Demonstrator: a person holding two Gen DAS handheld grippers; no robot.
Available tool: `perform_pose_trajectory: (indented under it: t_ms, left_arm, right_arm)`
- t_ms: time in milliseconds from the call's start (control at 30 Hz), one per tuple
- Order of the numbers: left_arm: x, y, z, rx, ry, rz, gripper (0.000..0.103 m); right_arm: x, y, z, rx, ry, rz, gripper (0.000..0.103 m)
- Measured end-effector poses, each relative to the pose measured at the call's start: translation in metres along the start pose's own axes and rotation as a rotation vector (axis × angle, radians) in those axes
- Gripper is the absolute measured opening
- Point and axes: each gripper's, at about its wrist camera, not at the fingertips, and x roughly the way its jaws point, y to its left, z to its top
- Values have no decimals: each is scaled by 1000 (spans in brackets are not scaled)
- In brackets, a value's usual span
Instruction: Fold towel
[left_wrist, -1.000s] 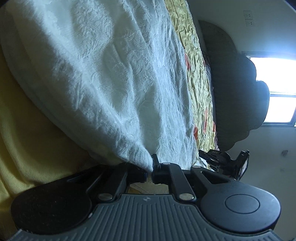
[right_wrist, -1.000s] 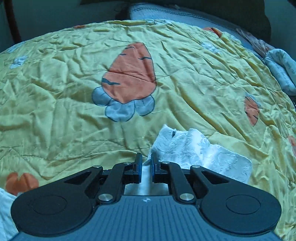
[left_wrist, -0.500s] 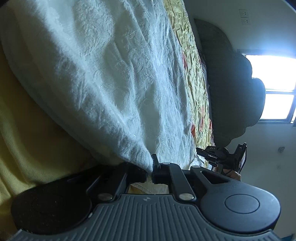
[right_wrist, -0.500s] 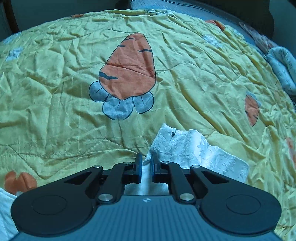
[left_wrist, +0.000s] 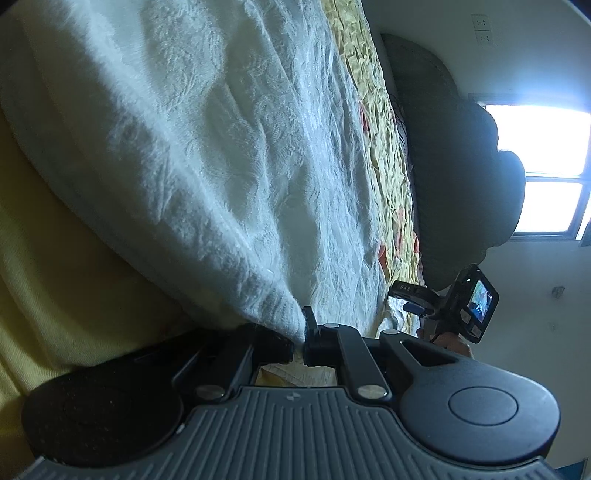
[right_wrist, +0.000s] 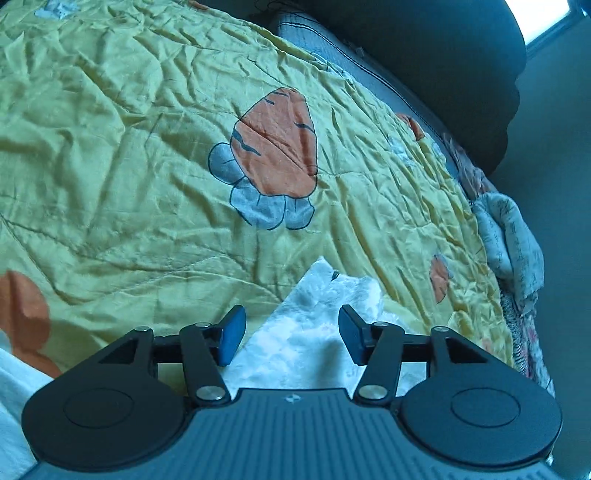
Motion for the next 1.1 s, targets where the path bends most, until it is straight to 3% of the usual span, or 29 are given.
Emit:
perform_pose_trajectory:
  t_ms: [100,200,333,400,500,567,600,700,800,867,1033,1100]
  left_arm:
    - [0,0,0,3,0,0,17]
    - [1,-1,0,2,-1,4,17]
    - [2,-3,-1,11,-1,1,17]
    - [3,-3,-3,18,-7,-1,17]
    - [4,-6,-6,24,-15,5,17]
    - [4,-6,-6,22,-12,5,17]
    - [4,-6,-6,20,-11,3,17]
    - [4,-4,-5,20,-10,-2,17]
    - [4,-3,-6,31,-14,-6,17]
    - [4,-3,-6,36,-13,-8,17]
    - [3,0,-3,37,-3,-15,17]
    - [2,1,-1,40,-3,-15,17]
  right_arm:
    - [-19,14,-7,13,-23,44,55]
    - [-22,32,-16,-35,-56,-6,55]
    - [-3,10,-12,12,-25,-83,56]
    - [8,-7,-10,63,-3,-67,56]
    - [15,-22,-3,102,23,-14,56]
    - [21,-31,1,122,34,61,42]
    - [23,-37,3,142,42,107,27]
    - [26,-48,4,195,52,133,27]
    - [30,-69,-6,325,52,241,15]
    - [27,-90,-16,436,18,325,7]
    - [-20,-149,-60,622,-202,459,4]
    - [-34,-173,-81,676,-228,520,4]
